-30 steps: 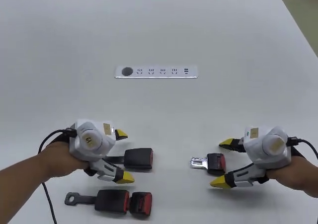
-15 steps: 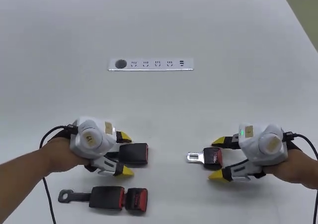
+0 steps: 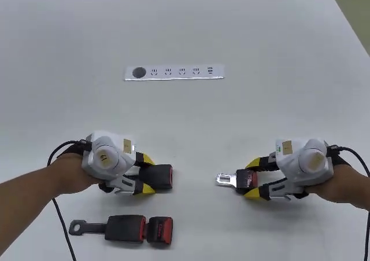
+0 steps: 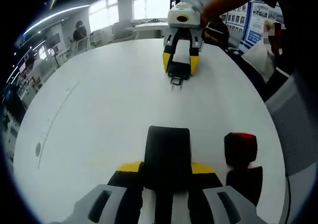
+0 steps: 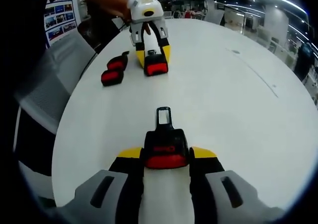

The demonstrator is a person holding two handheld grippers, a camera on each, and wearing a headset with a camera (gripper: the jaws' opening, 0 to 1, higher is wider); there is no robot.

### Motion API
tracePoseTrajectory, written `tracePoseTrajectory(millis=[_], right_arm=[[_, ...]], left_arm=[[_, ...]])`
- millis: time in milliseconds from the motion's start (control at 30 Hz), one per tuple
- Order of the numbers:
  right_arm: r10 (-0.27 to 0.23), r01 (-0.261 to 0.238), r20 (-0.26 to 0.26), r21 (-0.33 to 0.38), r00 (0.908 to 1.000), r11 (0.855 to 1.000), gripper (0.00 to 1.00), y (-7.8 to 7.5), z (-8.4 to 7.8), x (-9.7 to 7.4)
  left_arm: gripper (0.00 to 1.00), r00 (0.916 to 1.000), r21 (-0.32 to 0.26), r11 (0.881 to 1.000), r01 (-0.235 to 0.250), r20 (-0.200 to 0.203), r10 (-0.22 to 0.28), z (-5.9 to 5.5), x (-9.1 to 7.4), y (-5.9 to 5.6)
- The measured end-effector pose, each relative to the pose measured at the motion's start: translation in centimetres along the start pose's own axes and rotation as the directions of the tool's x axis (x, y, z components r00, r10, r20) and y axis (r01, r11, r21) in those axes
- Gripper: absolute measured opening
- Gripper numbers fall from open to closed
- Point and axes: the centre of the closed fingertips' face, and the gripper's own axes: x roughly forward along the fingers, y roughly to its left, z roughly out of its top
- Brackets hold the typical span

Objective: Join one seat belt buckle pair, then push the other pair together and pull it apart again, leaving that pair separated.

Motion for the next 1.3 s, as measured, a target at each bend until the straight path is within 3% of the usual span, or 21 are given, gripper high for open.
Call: tracePoseTrajectory(millis=[467, 633, 1300], right_arm=[[0.007, -0.007, 0.029, 0.004, 0.9995, 1.0, 0.33, 0.2, 0.7, -0.7], [0.001, -0.001, 0.04, 0.016, 0.9992, 1.0, 0.33, 0.2, 0.9, -0.7], [0.031, -0.03, 0.068, -0.011, 0.9972, 0.999, 0.33, 0.7, 3.4, 2.1]], left_arm=[[0.34, 0.9979, 0.08, 0.995, 0.053, -0.04, -0.05, 0.0, 0.3, 0.2], [0.34, 0.9975, 0.044, 0.997, 0.057, -0.045, -0.055, -0.2, 0.3, 0.3], [0.34, 0.9976, 0.034, 0.999, 0.04, -0.057, -0.038, -0.1, 0.3, 0.0]])
